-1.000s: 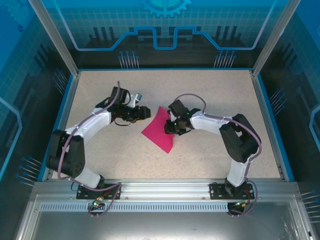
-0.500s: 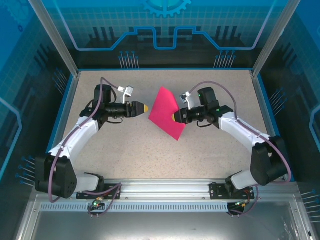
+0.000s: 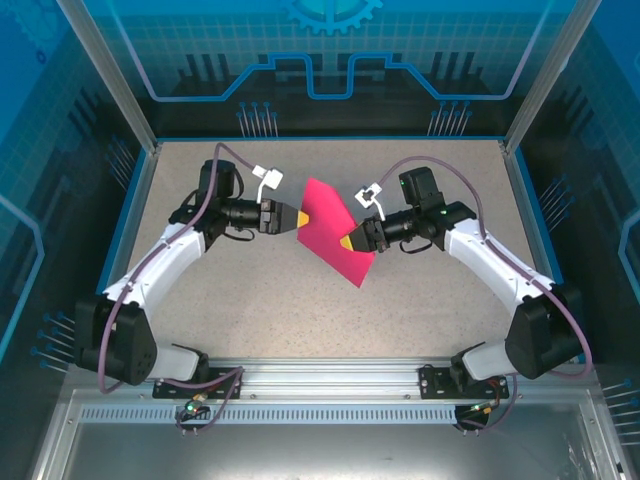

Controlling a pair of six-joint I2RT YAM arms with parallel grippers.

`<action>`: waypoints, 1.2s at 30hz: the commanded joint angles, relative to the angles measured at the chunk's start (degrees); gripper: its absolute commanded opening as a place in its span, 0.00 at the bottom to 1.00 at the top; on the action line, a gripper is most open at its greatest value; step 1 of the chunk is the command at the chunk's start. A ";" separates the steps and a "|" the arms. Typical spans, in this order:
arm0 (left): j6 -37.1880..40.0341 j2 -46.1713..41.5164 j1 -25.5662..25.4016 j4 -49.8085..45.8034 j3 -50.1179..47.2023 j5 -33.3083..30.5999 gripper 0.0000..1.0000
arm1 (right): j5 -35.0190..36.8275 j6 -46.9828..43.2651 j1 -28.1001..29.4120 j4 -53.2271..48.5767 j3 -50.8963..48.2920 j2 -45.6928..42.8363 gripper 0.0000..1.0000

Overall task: Fold a paper plane with a square sheet of paper (fold left side to right side)
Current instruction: Pick up the square sheet of paper from the center of the table, then place a square sheet of paper at the center of the table.

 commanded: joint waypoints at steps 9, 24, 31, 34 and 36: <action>8.18 -0.20 -0.03 -8.79 3.36 -1.22 0.74 | -2.42 -4.85 -0.12 -7.61 3.03 -0.81 0.21; 6.81 -1.57 -0.83 -4.77 2.11 3.59 0.55 | -3.07 -4.81 0.04 -9.10 4.81 0.60 0.21; 7.02 -0.80 -0.84 -5.99 1.83 2.16 0.12 | 3.74 -3.07 -1.04 -8.77 5.37 1.23 0.29; 6.37 0.41 -0.97 -6.55 0.95 -0.17 0.07 | 10.74 -1.29 -2.51 -8.55 4.25 0.13 0.40; 4.73 1.54 -1.21 -5.59 -0.27 -1.73 0.05 | 16.61 0.22 -3.68 -8.15 3.05 -0.66 0.46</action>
